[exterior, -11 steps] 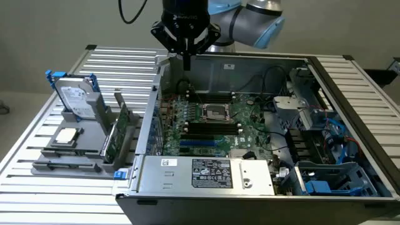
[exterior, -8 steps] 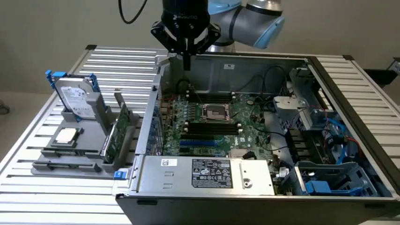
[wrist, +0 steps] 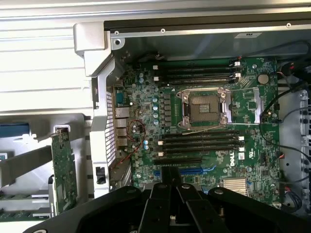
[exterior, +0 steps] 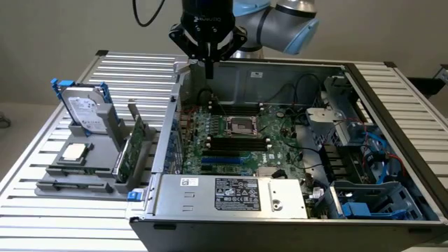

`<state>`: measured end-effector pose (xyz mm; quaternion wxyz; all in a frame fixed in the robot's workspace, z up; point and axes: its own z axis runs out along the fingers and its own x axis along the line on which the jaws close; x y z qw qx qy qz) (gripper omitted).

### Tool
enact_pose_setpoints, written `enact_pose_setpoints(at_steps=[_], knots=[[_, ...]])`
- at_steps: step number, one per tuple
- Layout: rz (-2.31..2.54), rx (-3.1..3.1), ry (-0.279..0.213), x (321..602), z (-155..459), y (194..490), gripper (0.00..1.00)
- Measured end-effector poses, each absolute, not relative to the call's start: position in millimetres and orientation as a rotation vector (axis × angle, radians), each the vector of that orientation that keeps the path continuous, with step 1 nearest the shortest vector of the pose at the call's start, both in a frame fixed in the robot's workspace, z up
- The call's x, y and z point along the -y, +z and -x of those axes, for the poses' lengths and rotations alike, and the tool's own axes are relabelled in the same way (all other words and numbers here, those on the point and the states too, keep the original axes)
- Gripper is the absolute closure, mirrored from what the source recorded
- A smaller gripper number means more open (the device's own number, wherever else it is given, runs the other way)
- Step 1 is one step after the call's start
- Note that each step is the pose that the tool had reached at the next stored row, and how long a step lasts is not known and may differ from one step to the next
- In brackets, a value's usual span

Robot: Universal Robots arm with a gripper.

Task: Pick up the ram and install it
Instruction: 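Reach for the ram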

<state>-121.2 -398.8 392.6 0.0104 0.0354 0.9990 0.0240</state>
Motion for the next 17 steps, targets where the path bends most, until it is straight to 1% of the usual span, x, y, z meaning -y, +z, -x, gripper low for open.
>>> enact_pose_setpoints(at_steps=[6,17], knots=[[-0.112,-3.145,0.074,398.8,129.0,392.1,0.89],[-0.115,-3.184,0.072,399.3,172.7,384.8,0.89]])
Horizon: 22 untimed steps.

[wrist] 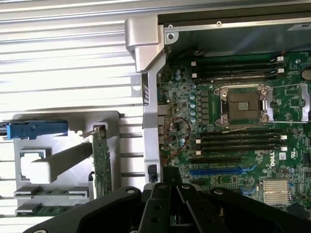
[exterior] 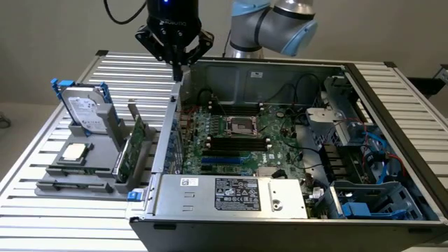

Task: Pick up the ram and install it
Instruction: 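Reach for the ram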

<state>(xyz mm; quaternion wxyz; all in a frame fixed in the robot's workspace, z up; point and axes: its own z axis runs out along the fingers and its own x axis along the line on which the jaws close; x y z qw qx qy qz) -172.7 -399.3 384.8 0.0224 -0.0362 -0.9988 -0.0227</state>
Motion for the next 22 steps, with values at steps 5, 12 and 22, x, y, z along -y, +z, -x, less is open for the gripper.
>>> enact_pose_setpoints(at_steps=[5,12,22], knots=[[0.112,3.094,-0.07,401.0,195.7,381.9,0.89],[0.112,3.094,-0.07,403.8,227.3,377.7,0.89],[0.098,3.094,-0.07,412.8,249.5,373.9,0.89]])
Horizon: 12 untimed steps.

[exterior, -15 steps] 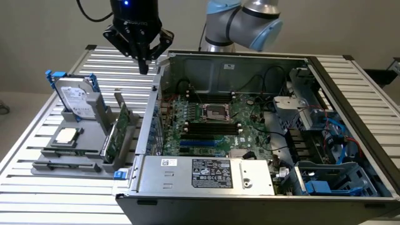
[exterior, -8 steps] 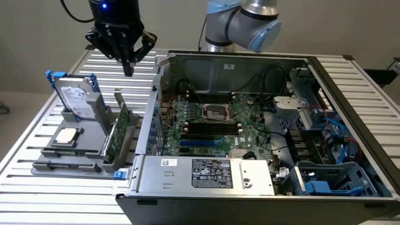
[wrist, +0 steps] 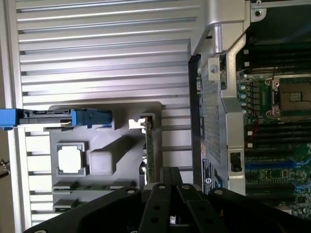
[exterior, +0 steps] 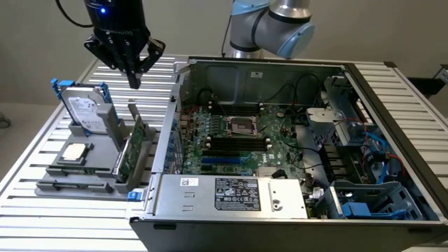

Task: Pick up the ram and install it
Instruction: 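Reach for the ram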

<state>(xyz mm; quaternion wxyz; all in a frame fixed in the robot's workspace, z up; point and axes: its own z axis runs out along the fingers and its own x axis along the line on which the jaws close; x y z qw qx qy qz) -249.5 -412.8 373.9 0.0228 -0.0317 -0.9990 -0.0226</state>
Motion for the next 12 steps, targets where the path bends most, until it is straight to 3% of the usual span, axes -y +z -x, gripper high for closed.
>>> enact_pose_setpoints(at_steps=[12], knots=[[0.035,3.093,-0.068,419.9,267.3,369.0,0.89]])
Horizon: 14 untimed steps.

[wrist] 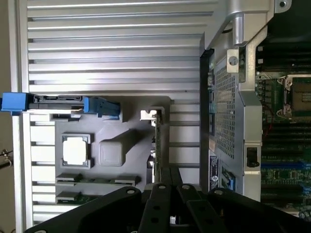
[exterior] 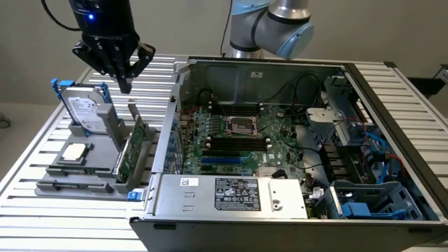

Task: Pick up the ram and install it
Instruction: 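Reach for the ram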

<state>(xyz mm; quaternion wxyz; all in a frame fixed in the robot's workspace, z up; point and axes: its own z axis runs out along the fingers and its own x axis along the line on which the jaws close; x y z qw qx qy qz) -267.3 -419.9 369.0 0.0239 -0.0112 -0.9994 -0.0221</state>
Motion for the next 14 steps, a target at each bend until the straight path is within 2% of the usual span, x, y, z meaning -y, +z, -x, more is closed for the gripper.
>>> enact_pose_setpoints(at_steps=[14], knots=[[-0.015,3.093,-0.067,432.3,284.1,365.5,0.89]])
